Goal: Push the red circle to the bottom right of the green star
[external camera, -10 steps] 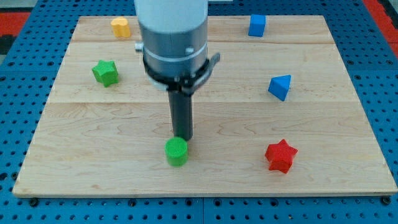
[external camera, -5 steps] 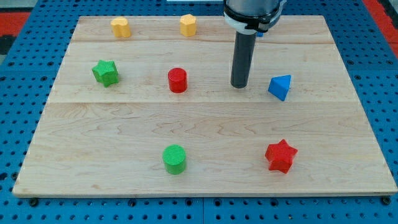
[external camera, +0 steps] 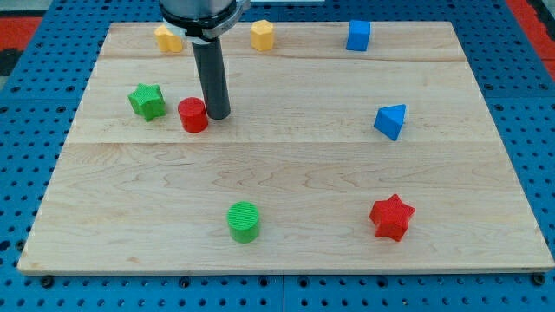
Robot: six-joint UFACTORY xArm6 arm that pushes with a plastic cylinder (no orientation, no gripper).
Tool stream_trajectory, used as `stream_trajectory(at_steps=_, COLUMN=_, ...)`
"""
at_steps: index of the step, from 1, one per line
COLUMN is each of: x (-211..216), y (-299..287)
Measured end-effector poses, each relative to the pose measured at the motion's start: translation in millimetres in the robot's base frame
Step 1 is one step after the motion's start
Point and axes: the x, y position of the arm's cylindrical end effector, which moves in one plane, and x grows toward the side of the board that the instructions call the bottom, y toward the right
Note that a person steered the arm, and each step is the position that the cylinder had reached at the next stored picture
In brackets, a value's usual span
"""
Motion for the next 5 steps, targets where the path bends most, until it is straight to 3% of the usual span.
stream_trajectory(at_steps=2, x=-32.2, y=-38.9)
stream_trajectory(at_steps=4, x=74.5, y=-92.2)
stream_trajectory(at_steps=5, x=96.2, y=-92.8)
